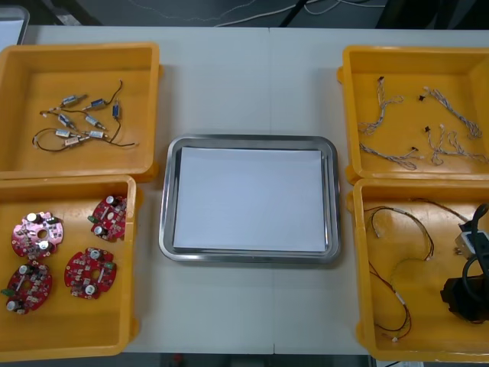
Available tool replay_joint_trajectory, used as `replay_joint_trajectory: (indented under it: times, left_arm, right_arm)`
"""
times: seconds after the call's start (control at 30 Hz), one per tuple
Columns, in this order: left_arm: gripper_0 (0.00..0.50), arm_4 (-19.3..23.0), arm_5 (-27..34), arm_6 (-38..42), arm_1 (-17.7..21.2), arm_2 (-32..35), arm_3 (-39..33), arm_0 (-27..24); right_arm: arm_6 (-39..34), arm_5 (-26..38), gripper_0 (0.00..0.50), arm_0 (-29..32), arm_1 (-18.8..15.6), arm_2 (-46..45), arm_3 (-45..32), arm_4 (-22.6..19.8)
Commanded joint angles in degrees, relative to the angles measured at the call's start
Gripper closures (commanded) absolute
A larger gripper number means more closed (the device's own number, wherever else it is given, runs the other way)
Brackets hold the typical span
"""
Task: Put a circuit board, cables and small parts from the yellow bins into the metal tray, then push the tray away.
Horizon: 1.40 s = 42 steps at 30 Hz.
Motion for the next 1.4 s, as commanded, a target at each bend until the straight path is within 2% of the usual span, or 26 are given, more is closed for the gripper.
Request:
replay_joint_trajectory:
  times: [0.03, 0.33, 0.53, 0.73, 0.97, 1.0, 1.07, 1.1, 1.17, 1.23, 1.27, 1.3, 1.33, 1.4]
  left_arm:
    - [0.000, -2.50, 0.42, 0.05, -3.50, -0.16, -0.11, -1.59]
    - [0.000, -8.04, 0.51, 0.40, -10.54, 0.02, -0.55, -1.68]
    - [0.000, -9.97, 0.60, 0.67, -13.79, 0.10, -1.08, -1.68]
    - [0.000, -11.55, 0.68, 0.75, -16.34, 0.10, -1.08, -1.59]
    - [0.000, -11.20, 1.30, 0.58, -17.57, 0.90, -1.08, -0.89]
    - [0.000, -11.03, 1.74, 0.49, -17.66, 1.25, -1.08, -0.71]
    - [0.000, -10.85, 2.79, 0.40, -18.27, 1.60, -1.08, -0.71]
    - [0.000, -10.85, 2.97, 0.49, -18.45, 1.69, -1.08, -0.80]
    - [0.000, -10.94, 3.23, 0.40, -18.80, 1.69, -1.08, -0.71]
    - [0.000, -11.11, 3.32, 0.58, -19.41, 1.77, -1.08, -0.53]
    - [0.000, -11.11, 3.41, 0.67, -19.50, 1.77, -1.08, -0.45]
    - [0.000, -11.11, 3.41, 0.84, -19.76, 1.77, -1.08, -0.45]
    - [0.000, -11.20, 3.41, 0.84, -20.12, 1.77, -1.08, -0.36]
    - [0.000, -11.38, 3.50, 1.10, -20.56, 1.77, -1.08, -0.36]
  right_arm:
    - [2.88, -1.48, 0.000, 2.70, 0.94, 0.96, -1.74, 0.57]
    - [3.32, -2.88, 0.000, 3.40, 1.02, 1.32, -1.66, 0.66]
    - [3.32, -2.88, 0.000, 3.40, 0.94, 1.67, -1.66, 1.36]
    - [3.32, -2.97, 0.000, 3.14, 0.94, 1.76, -1.74, 1.63]
    - [3.41, -2.97, 0.004, 2.70, 0.94, 2.46, -1.66, 2.24]
    - [3.41, -2.97, 0.018, 2.61, 0.94, 2.55, -1.66, 2.15]
    - [3.41, -2.97, 0.103, 2.52, 0.94, 2.81, -1.66, 1.98]
    - [3.32, -2.97, 0.120, 2.52, 0.94, 2.90, -1.66, 1.89]
    - [3.06, -2.97, 0.189, 2.43, 0.94, 2.99, -1.66, 1.89]
    - [3.06, -2.97, 0.308, 2.34, 0.94, 2.99, -1.66, 1.89]
    - [3.06, -2.97, 0.347, 2.26, 0.94, 2.99, -1.66, 1.89]
    - [2.97, -2.97, 0.433, 2.26, 0.94, 2.99, -1.66, 1.89]
    - [2.88, -2.97, 0.498, 2.17, 0.94, 2.99, -1.66, 1.80]
    - [2.62, -2.97, 0.500, 1.99, 0.94, 3.07, -1.66, 1.80]
